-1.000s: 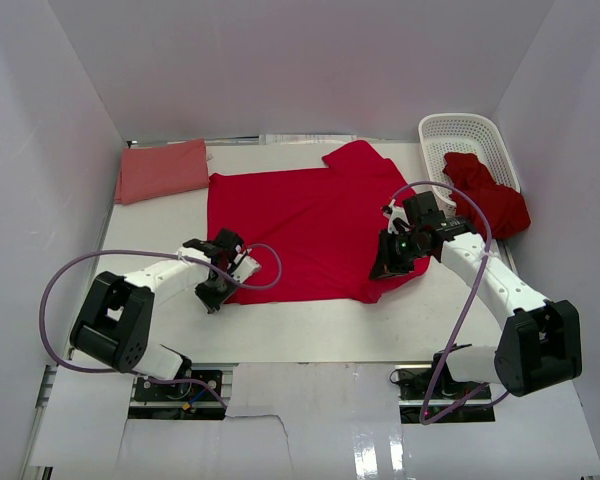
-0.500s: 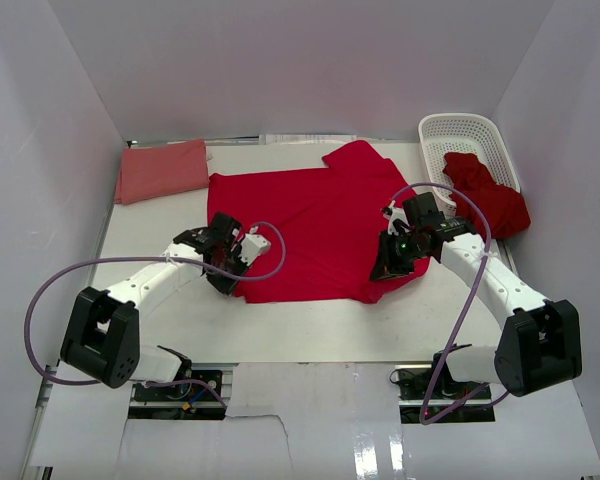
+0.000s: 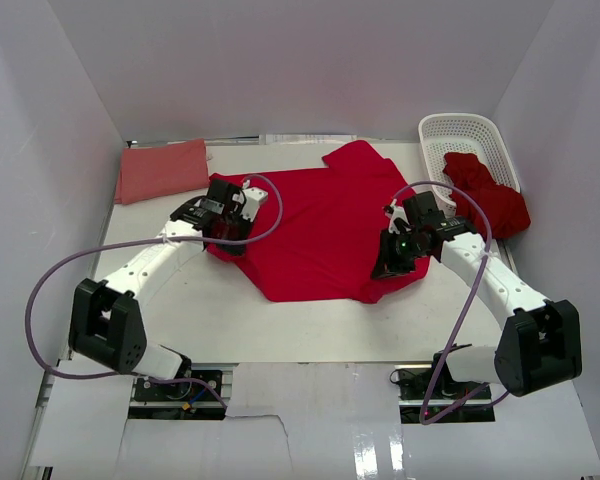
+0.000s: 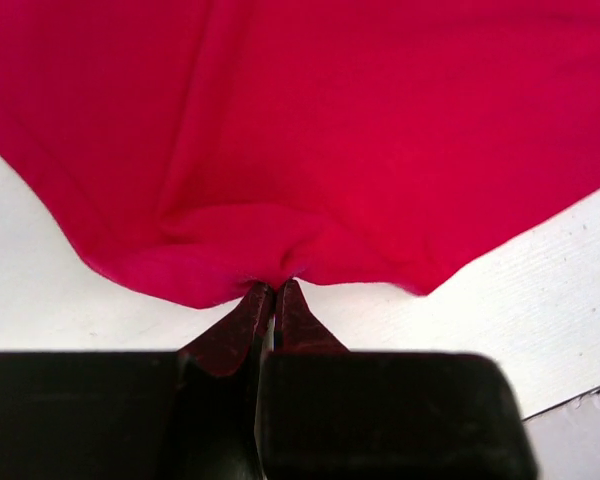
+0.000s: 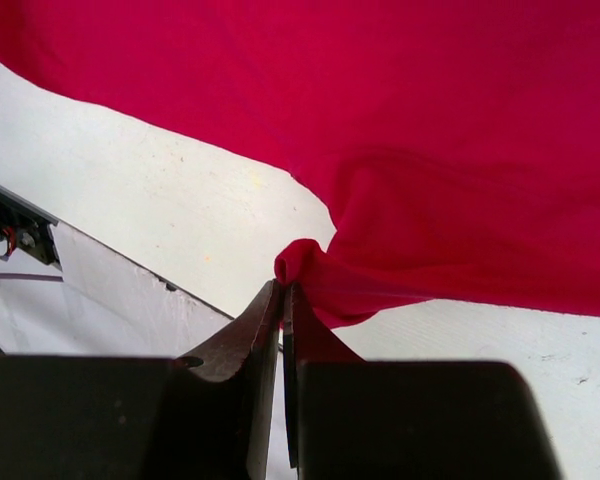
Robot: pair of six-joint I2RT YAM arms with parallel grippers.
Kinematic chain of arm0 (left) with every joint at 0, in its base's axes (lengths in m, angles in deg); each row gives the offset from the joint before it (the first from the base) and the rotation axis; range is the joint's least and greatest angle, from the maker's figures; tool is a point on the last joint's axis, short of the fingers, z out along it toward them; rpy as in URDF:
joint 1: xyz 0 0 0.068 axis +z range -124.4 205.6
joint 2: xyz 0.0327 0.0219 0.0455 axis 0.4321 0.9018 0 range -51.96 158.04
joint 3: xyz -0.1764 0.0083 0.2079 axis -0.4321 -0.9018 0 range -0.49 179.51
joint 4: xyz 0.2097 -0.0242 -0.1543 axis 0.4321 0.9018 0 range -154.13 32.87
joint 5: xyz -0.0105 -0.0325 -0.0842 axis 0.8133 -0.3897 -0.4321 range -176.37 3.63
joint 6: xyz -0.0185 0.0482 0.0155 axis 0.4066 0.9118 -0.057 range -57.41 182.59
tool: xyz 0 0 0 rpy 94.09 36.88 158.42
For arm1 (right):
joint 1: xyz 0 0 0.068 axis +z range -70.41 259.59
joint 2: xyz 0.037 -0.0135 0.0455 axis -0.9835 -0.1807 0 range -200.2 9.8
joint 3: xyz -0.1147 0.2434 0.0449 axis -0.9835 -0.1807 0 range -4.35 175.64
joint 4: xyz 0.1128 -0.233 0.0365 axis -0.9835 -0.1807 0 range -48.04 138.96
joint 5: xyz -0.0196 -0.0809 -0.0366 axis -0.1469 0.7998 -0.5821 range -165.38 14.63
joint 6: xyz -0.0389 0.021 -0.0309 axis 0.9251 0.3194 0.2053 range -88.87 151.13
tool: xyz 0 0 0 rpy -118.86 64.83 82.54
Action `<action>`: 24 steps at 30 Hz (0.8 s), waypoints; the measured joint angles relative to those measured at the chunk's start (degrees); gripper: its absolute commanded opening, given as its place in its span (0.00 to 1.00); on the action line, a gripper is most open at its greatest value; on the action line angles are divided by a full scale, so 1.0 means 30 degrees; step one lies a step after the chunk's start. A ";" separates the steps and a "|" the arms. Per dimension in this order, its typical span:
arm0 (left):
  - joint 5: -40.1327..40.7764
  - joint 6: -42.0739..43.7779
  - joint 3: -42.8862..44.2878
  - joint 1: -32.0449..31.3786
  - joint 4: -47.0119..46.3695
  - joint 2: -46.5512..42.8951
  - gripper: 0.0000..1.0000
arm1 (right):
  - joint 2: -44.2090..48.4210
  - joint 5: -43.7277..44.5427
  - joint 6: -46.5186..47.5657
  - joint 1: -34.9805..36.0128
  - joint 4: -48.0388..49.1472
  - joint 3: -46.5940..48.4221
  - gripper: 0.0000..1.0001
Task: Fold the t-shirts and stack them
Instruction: Fold the flattened tshirt in 1/3 of the way
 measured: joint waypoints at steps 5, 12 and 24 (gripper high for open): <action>-0.0240 -0.1581 0.0401 0.0124 0.0146 0.2412 0.00 | 0.0000 0.0627 -0.0277 -0.0918 -0.0015 0.0525 0.08; -0.1749 -0.2841 0.0612 0.0466 0.0867 0.3694 0.00 | -0.0058 0.1661 -0.0357 -0.4503 -0.0044 0.1231 0.08; 0.0466 -0.4466 -0.1224 0.0612 -0.0029 -0.2157 0.00 | -0.0233 0.2703 -0.0729 -0.6135 -0.0255 0.1727 0.08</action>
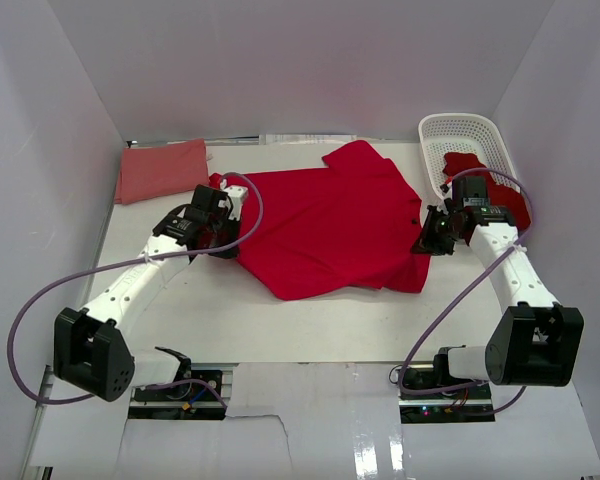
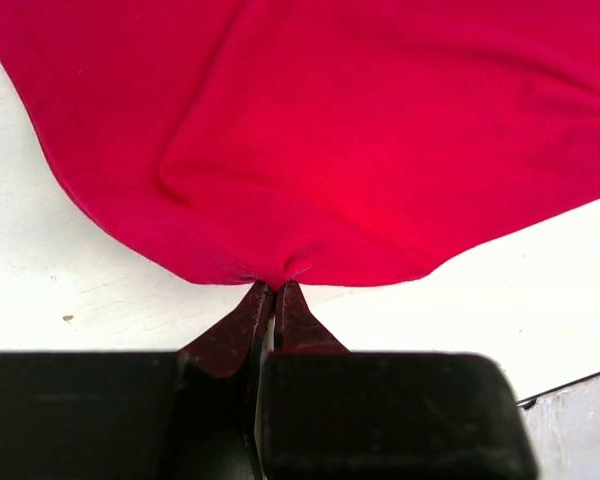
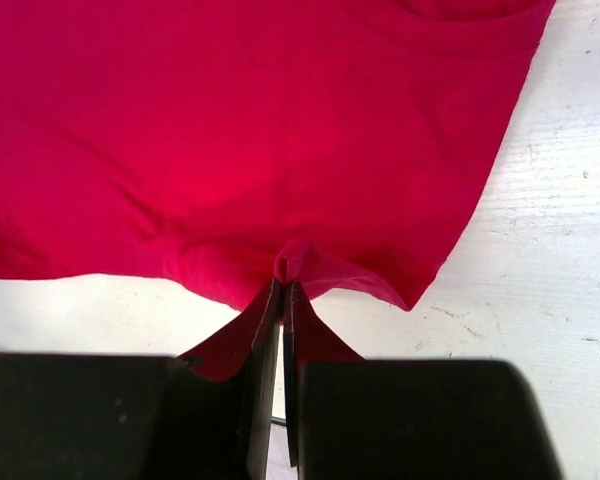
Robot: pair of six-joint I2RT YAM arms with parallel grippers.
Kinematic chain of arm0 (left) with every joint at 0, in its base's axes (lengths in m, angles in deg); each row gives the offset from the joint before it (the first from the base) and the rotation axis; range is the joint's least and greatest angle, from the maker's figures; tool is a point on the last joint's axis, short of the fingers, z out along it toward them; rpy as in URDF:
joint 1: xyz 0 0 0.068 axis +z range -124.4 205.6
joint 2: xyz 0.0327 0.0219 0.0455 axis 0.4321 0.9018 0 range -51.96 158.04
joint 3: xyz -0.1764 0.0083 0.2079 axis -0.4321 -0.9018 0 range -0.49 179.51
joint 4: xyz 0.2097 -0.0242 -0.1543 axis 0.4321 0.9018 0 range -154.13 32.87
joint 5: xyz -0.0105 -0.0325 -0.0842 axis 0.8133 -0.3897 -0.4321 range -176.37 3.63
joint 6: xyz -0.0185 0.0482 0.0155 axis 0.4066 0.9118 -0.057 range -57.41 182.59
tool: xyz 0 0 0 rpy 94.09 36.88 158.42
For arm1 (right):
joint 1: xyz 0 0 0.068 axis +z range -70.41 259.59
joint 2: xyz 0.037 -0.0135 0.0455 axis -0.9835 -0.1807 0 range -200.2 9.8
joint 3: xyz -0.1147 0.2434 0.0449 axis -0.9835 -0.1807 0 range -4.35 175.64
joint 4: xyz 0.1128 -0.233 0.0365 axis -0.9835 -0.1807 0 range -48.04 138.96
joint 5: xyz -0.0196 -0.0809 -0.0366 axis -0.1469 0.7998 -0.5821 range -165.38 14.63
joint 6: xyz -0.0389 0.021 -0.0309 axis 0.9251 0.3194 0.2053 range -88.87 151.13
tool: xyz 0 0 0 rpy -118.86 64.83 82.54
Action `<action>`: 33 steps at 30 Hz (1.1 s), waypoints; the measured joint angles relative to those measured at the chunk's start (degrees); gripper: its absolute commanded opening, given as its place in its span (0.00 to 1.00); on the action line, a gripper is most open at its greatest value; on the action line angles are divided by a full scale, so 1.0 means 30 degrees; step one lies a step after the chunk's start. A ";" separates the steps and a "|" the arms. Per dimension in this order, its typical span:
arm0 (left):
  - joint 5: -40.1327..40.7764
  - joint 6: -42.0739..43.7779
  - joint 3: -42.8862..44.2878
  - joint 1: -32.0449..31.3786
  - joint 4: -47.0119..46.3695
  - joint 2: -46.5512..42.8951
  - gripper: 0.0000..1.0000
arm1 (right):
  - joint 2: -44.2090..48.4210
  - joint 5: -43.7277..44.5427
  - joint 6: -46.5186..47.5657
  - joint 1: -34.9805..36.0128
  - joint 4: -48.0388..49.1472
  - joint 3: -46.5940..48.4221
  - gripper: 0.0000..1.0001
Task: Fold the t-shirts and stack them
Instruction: Fold the flattened tshirt in 1/3 of the way
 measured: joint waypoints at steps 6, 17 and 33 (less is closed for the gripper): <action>0.1290 -0.1158 0.0146 0.0007 0.1020 0.1035 0.00 | -0.0605 0.0517 -0.0255 0.0000 -0.0058 0.0517 0.08; 0.2652 -0.2798 -0.0466 0.0452 0.3257 0.4299 0.00 | -0.1996 0.1457 -0.0393 -0.0022 -0.0175 0.2127 0.08; 0.8765 -0.3592 0.0168 0.1960 0.4452 0.2849 0.00 | -0.4422 0.2769 -0.0401 -0.0036 -0.0991 0.3818 0.08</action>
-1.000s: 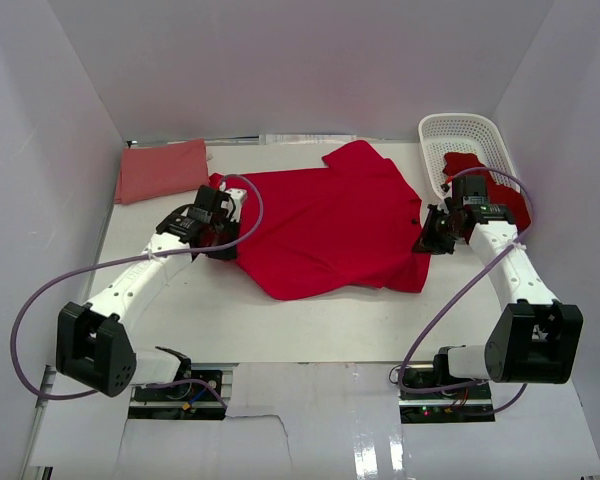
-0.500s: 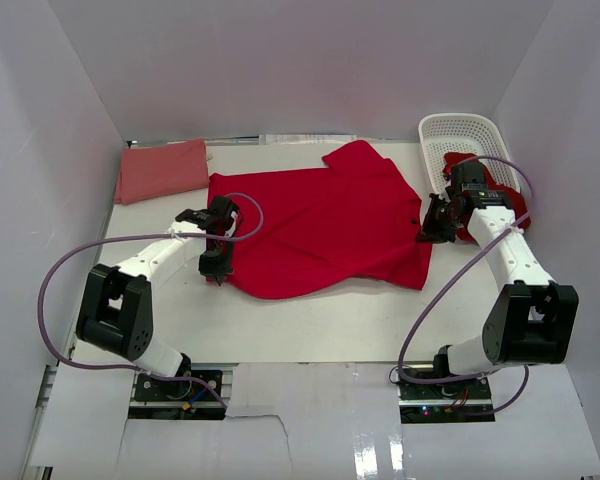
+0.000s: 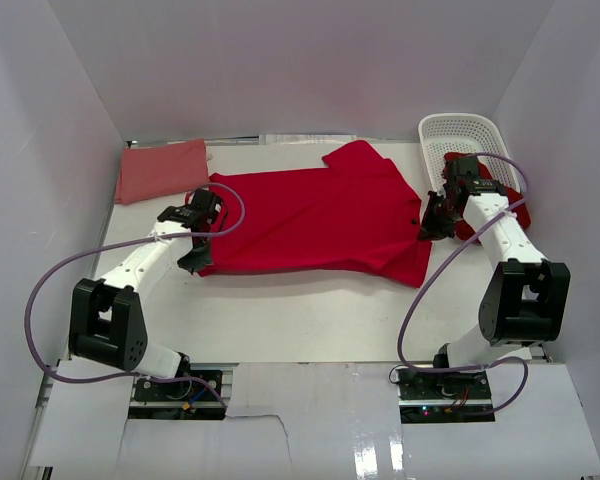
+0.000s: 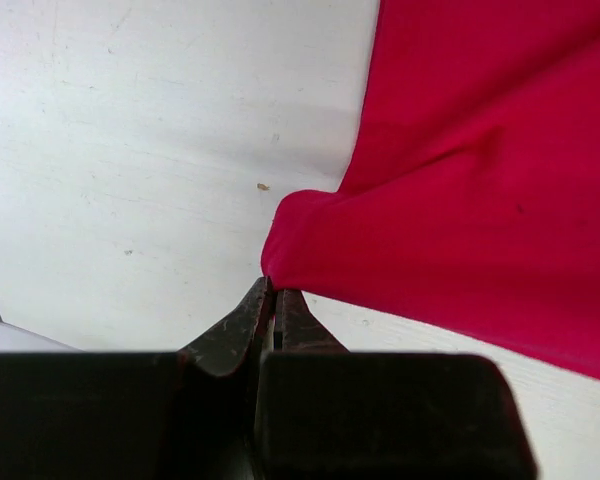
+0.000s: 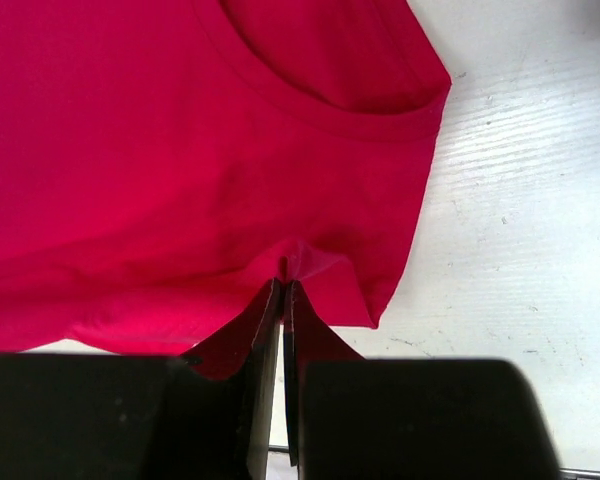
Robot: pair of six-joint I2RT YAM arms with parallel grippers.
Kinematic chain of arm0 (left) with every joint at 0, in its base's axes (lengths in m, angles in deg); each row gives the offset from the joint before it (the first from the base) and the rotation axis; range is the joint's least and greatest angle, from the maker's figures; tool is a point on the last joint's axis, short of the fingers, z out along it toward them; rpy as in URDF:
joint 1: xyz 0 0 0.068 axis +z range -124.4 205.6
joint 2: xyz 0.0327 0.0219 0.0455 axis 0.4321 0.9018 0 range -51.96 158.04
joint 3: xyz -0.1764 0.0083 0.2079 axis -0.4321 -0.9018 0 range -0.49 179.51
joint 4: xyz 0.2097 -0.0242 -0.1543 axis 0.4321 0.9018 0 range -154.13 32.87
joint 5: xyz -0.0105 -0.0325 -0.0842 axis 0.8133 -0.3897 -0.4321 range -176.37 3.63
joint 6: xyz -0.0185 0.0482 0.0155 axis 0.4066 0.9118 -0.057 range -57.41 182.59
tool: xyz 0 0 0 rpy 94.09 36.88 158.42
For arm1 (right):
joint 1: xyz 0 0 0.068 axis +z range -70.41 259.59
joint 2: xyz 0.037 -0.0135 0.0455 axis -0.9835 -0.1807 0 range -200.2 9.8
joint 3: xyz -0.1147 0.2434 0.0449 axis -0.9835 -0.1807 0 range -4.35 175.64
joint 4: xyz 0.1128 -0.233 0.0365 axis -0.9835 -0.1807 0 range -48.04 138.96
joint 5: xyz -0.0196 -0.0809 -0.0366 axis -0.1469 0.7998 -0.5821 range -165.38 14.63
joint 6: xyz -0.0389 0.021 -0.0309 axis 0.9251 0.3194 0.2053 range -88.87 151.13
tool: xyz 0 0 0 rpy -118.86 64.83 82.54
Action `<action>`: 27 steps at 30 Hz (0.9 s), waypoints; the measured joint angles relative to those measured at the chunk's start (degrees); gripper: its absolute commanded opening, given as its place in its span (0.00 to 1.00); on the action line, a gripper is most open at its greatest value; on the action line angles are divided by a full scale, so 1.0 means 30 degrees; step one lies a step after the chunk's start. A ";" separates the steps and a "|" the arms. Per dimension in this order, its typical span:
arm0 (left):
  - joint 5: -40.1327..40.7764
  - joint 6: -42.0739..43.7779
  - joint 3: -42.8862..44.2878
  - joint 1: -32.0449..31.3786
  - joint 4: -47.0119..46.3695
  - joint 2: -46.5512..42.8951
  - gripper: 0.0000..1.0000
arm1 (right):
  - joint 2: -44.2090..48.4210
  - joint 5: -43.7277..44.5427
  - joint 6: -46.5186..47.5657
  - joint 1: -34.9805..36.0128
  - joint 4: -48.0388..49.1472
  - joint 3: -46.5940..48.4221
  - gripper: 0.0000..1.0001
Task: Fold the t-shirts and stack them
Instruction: Fold the flattened tshirt in 1/3 of the way
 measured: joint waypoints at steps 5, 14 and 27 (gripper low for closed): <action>0.0211 0.0015 0.0000 -0.0015 -0.0029 0.0481 0.00 | -0.0321 0.0015 -0.0007 0.0000 -0.0182 0.0350 0.08; 0.0495 0.0007 0.0153 0.0372 -0.0102 0.1625 0.00 | -0.0321 -0.0007 -0.0444 0.0058 0.0182 0.0612 0.08; 0.0721 -0.0073 0.1282 0.0750 -0.0437 0.3045 0.00 | -0.1843 0.1311 -0.0809 0.0794 0.0969 0.1712 0.08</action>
